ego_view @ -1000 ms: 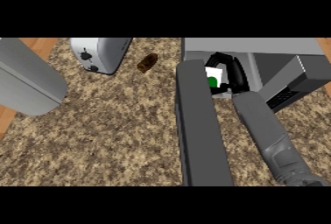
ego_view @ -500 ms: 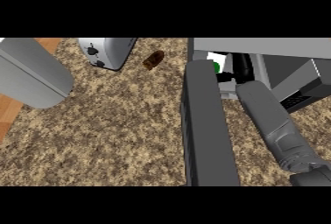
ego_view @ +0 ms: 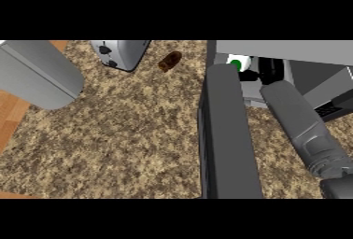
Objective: Pick up the milk, place it into the microwave and close the microwave
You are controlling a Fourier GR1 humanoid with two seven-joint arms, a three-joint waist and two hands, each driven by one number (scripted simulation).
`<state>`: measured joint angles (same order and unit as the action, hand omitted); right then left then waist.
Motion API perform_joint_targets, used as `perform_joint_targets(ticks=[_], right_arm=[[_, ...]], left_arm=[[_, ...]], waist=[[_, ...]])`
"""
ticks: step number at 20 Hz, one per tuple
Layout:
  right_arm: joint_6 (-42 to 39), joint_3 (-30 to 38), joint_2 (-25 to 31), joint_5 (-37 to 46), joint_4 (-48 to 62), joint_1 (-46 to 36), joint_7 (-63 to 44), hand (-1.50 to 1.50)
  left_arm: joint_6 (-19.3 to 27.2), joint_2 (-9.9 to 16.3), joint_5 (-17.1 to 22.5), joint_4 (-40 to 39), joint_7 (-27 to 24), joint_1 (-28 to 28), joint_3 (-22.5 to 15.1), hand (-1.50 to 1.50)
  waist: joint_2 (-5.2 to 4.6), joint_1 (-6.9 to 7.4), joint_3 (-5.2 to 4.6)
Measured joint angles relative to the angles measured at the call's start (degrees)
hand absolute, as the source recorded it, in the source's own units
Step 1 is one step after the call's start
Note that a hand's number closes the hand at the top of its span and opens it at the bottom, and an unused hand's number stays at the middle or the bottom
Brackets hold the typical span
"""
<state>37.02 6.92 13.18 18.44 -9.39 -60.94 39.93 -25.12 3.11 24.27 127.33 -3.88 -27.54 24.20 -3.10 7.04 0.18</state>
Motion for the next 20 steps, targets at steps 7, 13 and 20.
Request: perform_joint_targets(ticks=[7, 13, 20], right_arm=[[7.7, -1.3, 3.1, 2.7, 4.8, 0.2, -5.0, -1.5], [10.8, -2.8, 3.8, 4.6, 6.1, -0.2, -7.7, -1.5], [6.6, -2.8, 2.8, 4.6, 4.8, -1.4, -4.3, -1.5]], left_arm=[[0.0, 0.2, -1.1, -1.1, -0.1, 1.6, -0.6, -1.5], [0.1, 1.2, -2.4, -2.7, 0.0, 3.1, -0.4, -1.5], [-1.0, 2.1, -4.1, -4.3, 0.0, 4.7, -1.7, -1.5]], waist=[[-0.9, 1.0, -0.03], [-1.18, 1.5, 0.12], [-1.04, 1.41, 0.2]])
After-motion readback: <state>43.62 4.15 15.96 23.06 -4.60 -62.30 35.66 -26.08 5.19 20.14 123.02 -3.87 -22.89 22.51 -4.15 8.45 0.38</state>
